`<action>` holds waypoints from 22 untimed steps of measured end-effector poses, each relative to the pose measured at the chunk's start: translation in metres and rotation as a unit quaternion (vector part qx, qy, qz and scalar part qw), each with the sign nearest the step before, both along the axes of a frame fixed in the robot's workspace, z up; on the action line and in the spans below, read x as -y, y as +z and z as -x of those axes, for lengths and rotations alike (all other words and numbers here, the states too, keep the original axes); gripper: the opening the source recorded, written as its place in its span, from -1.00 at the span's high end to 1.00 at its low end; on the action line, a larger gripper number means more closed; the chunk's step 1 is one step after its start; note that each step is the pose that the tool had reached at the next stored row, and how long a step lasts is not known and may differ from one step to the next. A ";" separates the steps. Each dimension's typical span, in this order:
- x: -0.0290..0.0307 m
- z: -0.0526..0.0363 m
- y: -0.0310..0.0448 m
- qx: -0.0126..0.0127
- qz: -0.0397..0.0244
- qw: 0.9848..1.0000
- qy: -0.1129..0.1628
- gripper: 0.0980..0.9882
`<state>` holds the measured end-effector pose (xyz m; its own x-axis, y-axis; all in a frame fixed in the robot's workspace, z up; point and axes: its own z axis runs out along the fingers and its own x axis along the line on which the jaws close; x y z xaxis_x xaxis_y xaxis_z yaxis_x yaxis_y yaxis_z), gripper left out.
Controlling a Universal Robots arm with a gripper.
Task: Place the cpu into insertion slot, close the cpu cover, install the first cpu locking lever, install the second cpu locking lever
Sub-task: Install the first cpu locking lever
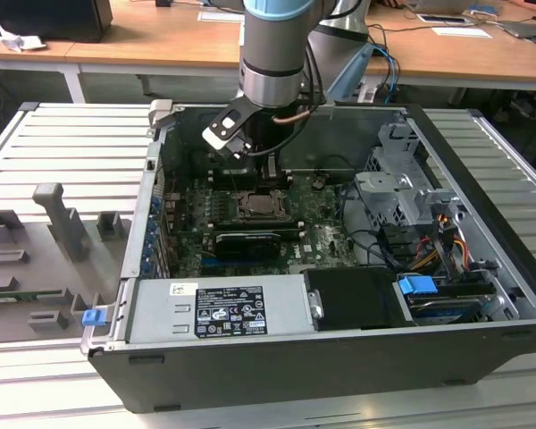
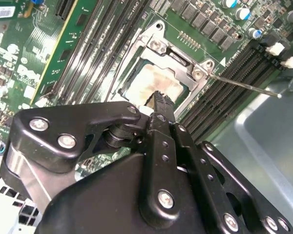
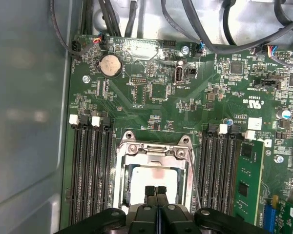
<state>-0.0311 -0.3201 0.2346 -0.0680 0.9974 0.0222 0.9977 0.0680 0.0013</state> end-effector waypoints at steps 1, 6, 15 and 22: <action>0.0000 0.0000 0.0032 0.000 0.000 1.000 0.000 0.98; -0.0001 0.0000 0.0214 0.000 0.000 1.000 0.000 0.98; -0.0002 0.0001 0.0554 0.000 0.000 1.000 0.000 0.98; -0.0003 0.0001 0.0549 0.000 0.000 0.998 0.065 0.98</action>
<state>-0.0312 -0.3199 0.2895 -0.1971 0.9801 0.0216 0.9804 0.1972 0.0011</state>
